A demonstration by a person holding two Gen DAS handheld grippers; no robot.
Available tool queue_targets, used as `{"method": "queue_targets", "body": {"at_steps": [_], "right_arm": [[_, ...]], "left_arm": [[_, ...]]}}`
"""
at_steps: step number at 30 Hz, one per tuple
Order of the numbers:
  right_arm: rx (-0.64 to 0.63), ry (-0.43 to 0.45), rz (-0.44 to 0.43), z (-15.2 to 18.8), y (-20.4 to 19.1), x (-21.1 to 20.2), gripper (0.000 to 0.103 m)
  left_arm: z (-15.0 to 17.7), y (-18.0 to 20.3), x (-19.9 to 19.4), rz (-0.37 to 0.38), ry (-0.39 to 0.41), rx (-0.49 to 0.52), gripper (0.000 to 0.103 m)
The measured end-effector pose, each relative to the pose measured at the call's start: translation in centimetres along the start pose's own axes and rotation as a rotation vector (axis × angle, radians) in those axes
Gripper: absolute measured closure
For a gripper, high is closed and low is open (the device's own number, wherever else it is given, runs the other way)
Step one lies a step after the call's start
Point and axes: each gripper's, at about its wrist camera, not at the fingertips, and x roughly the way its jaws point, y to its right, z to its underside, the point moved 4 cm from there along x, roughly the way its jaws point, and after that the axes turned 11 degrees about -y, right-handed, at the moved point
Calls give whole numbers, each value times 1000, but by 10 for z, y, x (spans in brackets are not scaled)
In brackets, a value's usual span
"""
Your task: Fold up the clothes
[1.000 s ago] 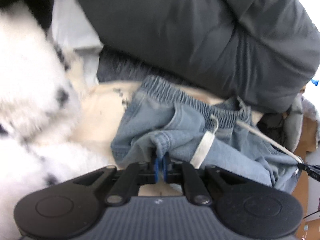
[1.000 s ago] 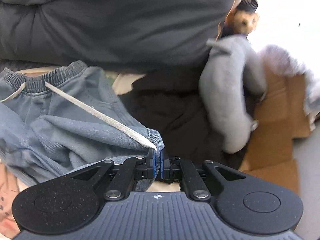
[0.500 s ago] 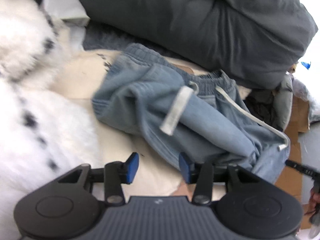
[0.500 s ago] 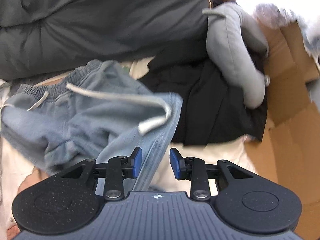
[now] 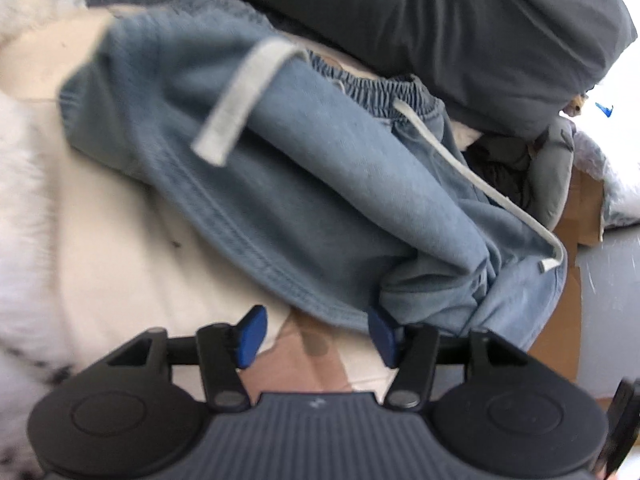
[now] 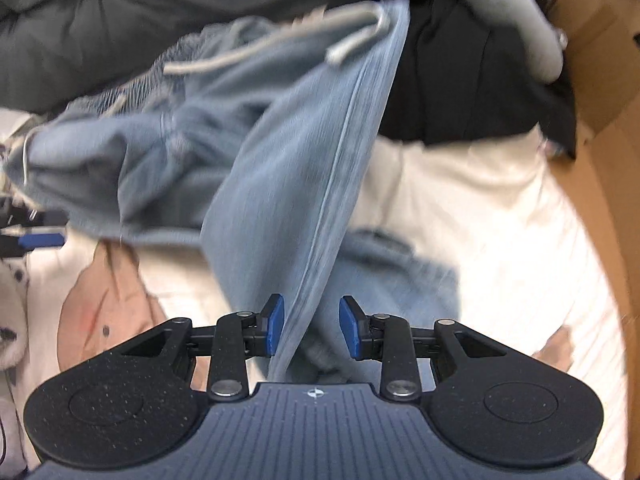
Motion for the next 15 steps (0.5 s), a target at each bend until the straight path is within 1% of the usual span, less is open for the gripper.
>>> {"method": "queue_targets", "body": {"at_steps": [5,10,11,12,13,14,15], "right_arm": [[8,-35,-33,16,-10,23,66],[6,-58,-45,22,-15,42,67],[9,-62,-50,23,-15,45,79],[7,-65,-52,24,-16,46,95],[4,-68,-53,24,-16,48,102],[1,-69,-55,24,-17,48,102],[-3,-66,-58,25,-16,45,102]], "left_arm": [[-2,6,34,38,-54,-32,44],[0,10,56,89,-61,-76,44],[0,10,60,95,-61,-89,44],[0,10,63,99,-58,-98,44],[-1,11,65,108,-53,-103,45],[-2,12,67,122,-50,-105,49],[-2,13,68,130,-54,-109,59]]}}
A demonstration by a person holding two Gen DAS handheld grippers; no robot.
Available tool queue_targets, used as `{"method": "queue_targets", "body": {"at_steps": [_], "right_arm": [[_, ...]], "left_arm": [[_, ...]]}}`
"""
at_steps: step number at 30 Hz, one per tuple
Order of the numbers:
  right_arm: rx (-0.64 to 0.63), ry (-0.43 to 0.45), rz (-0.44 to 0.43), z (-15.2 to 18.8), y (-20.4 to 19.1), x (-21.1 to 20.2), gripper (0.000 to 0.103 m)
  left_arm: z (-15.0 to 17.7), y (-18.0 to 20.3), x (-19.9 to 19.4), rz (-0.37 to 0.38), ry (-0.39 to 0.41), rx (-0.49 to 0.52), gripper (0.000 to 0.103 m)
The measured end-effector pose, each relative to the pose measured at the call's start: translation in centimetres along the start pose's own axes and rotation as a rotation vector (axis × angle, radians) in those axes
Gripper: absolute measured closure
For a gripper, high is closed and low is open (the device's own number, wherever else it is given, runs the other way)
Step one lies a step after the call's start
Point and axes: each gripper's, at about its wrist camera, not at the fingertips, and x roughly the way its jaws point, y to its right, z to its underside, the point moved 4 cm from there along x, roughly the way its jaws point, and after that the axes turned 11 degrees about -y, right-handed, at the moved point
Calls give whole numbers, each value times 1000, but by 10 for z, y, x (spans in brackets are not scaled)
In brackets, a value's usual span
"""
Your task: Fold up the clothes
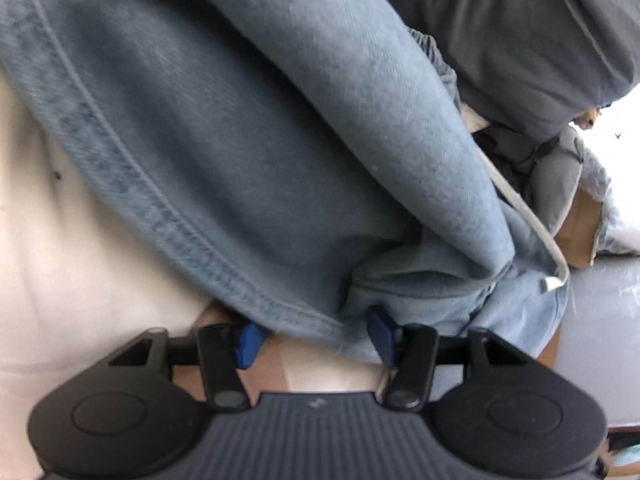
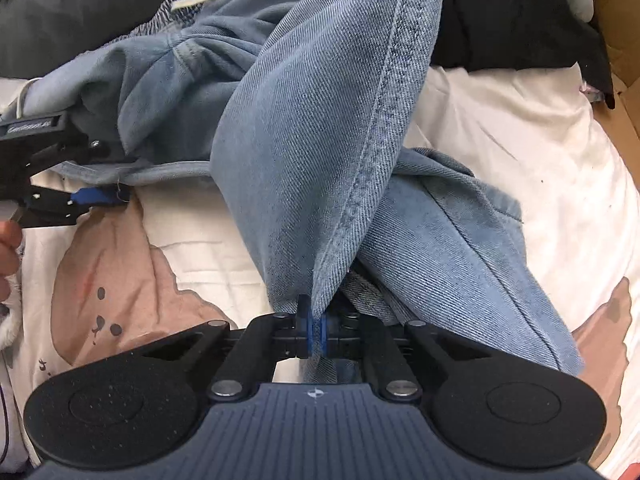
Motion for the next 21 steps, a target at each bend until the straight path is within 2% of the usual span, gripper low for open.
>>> {"method": "queue_targets", "body": {"at_steps": [1,2,3,6,9,13,21], "right_arm": [[-3,3,-1,1,1,-5,102],[-6,10,-1,3,2,-11,102],[-9,18,3,4,4,-17,102],[-11,47,25,8,16,-43,103],[-10,71,55,5,35,-73,103],[-14,103,113,6,58,-110,103],[5,141,217,11,97,-158,102]], "left_arm": [[0,0,2,9,-10,-3,67],[0,1,4,18,-19,-6,88],[1,1,6,24,-27,-6,95],[7,7,0,22,-24,34,98],[21,17,-12,9,-64,112,99],[43,26,-35,-28,-101,215,99],[62,38,-79,-117,-127,338,100]]}}
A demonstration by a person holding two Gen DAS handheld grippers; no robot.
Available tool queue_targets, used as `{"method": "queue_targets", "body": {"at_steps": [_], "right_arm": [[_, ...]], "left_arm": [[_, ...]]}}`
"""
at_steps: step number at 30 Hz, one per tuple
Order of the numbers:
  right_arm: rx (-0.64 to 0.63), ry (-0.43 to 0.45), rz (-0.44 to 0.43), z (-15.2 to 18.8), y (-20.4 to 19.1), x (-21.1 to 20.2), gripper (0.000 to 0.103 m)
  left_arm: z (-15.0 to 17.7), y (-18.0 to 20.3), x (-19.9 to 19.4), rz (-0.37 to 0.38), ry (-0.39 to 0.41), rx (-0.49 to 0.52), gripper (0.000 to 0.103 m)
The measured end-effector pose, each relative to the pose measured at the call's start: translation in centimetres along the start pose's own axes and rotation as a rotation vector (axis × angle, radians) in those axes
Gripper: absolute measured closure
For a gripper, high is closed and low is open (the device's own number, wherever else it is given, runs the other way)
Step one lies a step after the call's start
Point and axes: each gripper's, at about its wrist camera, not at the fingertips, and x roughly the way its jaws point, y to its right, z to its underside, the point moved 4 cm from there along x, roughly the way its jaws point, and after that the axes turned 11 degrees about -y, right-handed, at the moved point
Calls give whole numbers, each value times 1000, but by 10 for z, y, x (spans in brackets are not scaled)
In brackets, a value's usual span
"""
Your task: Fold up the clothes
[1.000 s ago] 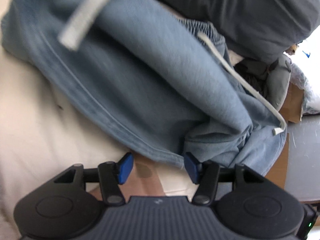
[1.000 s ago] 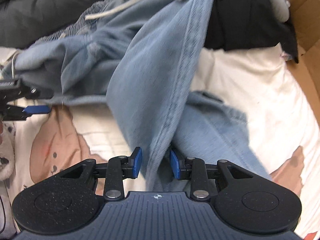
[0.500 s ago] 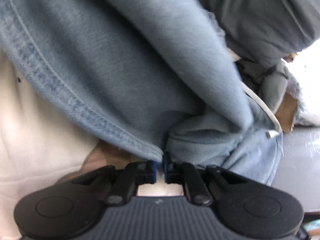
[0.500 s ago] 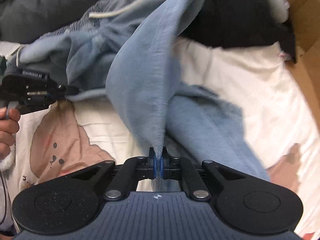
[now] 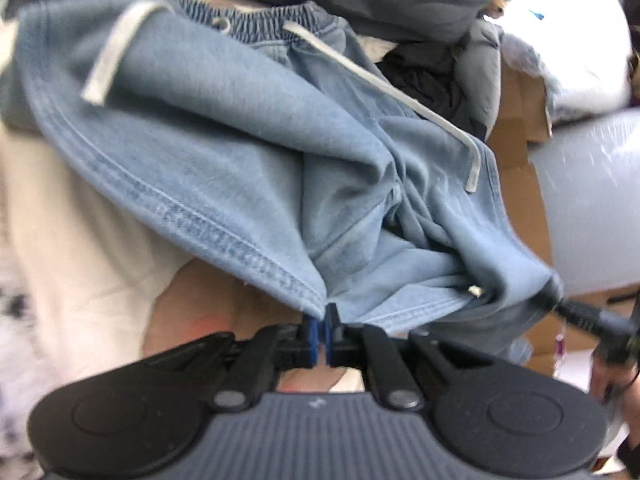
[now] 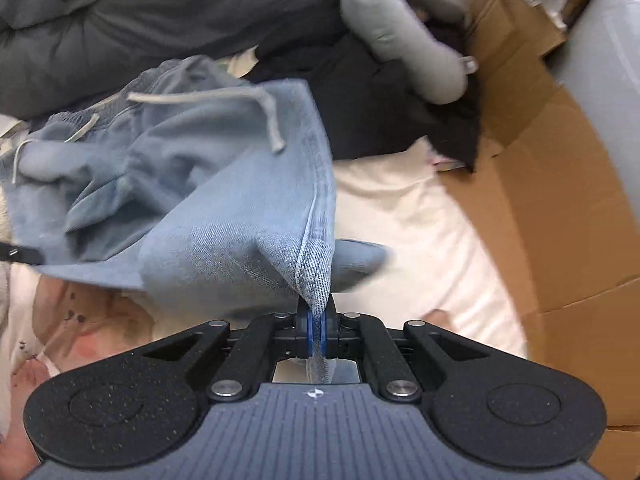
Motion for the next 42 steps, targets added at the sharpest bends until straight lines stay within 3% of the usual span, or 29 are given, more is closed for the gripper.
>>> {"method": "queue_targets", "body": {"at_steps": [11,18,30,38,42], "right_arm": [[58,23,194,-9,80,-27,103],[48,-6,294,-11,106,-14,103],[50,-61,346,-11,114,0,103],[71,-90,396,-9,130,20,102],[65,-153,397,-4,134,39,100]], "left_arm": [[34,-20,-44,-118,-126,44,100],[68,-33,-53,-136,-237,77,100],[119,-34,-71,-99,-367,94,100],[117,-34,-101,-89,-407,128,100],[114,-31,-126,-90,-390,138,96]]}}
